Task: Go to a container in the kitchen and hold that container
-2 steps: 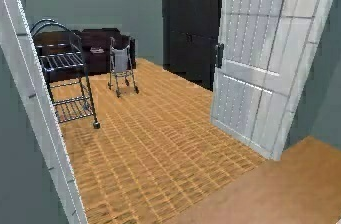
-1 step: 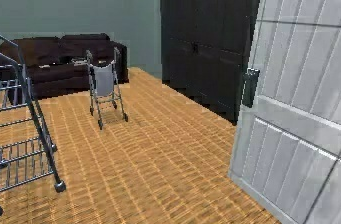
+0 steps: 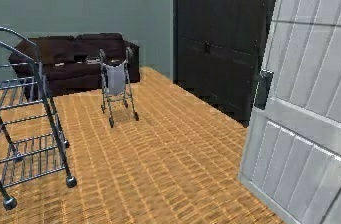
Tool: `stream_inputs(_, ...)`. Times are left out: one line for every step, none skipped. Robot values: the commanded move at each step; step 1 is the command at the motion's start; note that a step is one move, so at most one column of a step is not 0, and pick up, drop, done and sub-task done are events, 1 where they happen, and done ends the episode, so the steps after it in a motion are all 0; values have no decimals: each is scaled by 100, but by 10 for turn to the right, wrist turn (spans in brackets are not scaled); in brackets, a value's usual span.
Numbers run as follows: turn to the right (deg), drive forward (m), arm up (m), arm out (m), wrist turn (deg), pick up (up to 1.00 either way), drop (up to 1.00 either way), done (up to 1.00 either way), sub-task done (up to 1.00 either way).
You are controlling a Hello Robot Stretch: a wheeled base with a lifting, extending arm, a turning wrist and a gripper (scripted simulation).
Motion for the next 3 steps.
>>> stream_inputs(0,100,0,0,0,0,0,0,0)
stream_inputs(0,100,0,0,0,0,0,0,0)
stream_inputs(0,40,0,0,0,0,0,0,0)
